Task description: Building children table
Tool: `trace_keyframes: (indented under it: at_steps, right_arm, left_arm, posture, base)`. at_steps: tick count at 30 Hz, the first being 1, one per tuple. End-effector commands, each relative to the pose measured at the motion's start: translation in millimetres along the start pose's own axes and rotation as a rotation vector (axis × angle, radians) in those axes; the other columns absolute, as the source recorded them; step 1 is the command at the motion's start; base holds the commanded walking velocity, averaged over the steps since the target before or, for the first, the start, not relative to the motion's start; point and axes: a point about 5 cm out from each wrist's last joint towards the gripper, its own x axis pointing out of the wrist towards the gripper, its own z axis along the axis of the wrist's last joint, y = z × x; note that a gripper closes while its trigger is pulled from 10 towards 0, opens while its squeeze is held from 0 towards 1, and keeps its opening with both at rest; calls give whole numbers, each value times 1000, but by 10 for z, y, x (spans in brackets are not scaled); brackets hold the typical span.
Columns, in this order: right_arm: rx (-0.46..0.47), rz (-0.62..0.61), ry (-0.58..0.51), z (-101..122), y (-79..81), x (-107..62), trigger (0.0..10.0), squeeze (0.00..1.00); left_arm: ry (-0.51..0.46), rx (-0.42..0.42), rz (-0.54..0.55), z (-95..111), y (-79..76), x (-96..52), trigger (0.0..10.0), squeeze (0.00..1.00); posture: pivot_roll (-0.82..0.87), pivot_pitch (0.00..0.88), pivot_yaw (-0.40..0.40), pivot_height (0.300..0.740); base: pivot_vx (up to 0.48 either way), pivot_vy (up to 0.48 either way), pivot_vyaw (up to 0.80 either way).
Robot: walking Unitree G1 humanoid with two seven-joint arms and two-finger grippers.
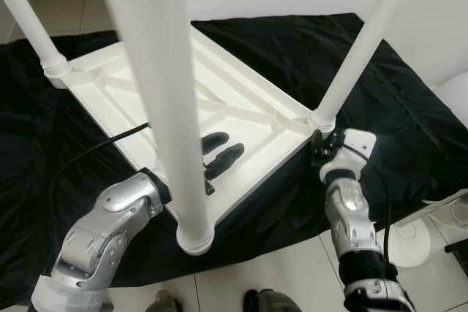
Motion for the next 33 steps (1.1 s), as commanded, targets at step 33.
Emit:
trace_keyframes:
  at_steps: [33]
  right_arm:
    - [-27,125,4,-28,73,171,10000,0]
  left_arm:
    - [-20,-18,-123,173,-30,-50,10000,0]
  posture:
    - [-9,140,9,740]
  base:
    - [0,0,0]
